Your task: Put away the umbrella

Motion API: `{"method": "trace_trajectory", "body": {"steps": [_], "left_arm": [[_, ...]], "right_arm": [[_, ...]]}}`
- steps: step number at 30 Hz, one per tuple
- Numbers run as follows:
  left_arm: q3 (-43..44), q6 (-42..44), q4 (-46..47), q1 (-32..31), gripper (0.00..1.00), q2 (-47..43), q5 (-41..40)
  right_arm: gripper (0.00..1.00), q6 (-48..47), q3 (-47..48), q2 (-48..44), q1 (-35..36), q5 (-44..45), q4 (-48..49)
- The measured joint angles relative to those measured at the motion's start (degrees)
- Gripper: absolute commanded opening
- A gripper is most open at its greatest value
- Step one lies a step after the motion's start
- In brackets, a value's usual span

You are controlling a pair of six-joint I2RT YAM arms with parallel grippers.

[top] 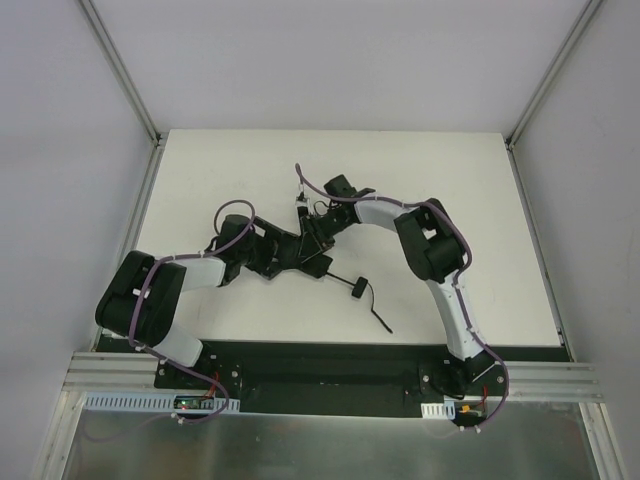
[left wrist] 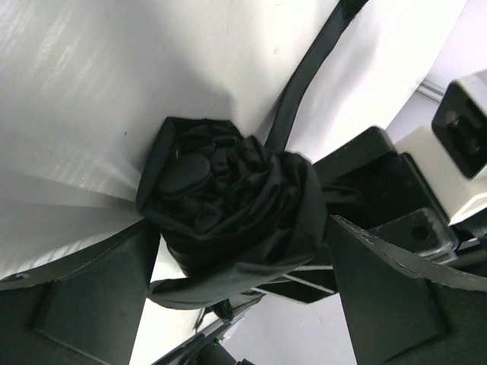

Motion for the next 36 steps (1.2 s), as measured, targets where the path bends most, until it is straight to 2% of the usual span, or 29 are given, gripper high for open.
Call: {"method": "trace_trajectory", "body": {"steps": [7,13,16,17,18,20,22,23,25,26,27,31,33,36], "left_arm": [[4.6,0.1,-1.7,0.0,0.62,5.0,0.8],[10.9,0.7,-7.8,0.6,0.53,9.1,1.6],[13.0,1.3,-11.9,0.6,0.38,10.0,1.7],[13.7,1.5,-12.9,0.6,0.3,10.2,1.8],[14.5,1.9,-14.5,0.6,0.22,10.6,1.9],[15.3,2.3,-16.3,0.6,0.13,11.0,2.0],[15.6,2.6,-17.7,0.6,0.05,11.0,1.9],[15.7,2.7,-18.2,0.6,0.01,11.0,1.9],[15.8,3.0,-19.0,0.6,0.0,11.0,1.9],[15.8,3.1,-19.2,0.6,0.0,11.0,1.9],[15.8,3.2,-19.4,0.6,0.0,10.9,1.8],[15.7,3.6,-20.1,0.6,0.0,10.6,1.6],[15.6,4.0,-20.6,0.6,0.0,10.3,1.4],[15.5,4.3,-21.6,0.6,0.0,10.0,1.2]], "right_arm": [[0.0,2.4,10.3,5.7,-1.4,-0.9,-4.7],[0.0,1.3,15.0,8.6,-2.1,-2.7,-9.1],[0.0,0.4,14.9,8.6,-2.2,-3.1,-10.3],[0.0,0.2,14.9,8.6,-2.2,-3.2,-10.4],[0.04,0.0,14.8,8.5,-2.3,-3.3,-10.5],[0.16,-0.1,14.8,8.5,-2.3,-3.3,-10.8],[0.35,-0.1,14.6,8.5,-2.3,-3.3,-10.9],[0.4,0.0,14.5,8.5,-2.2,-3.2,-10.9],[0.52,0.4,13.7,7.8,-2.0,-2.3,-10.6],[0.6,0.8,13.2,7.1,-1.9,-1.3,-10.6],[0.75,1.2,12.8,6.3,-1.7,-0.2,-10.8],[0.78,2.0,12.8,3.0,-0.8,4.2,-12.2],[0.84,2.0,13.0,1.9,-0.6,7.0,-13.0],[0.84,1.3,13.4,-0.3,-0.7,12.0,-14.6]]}}
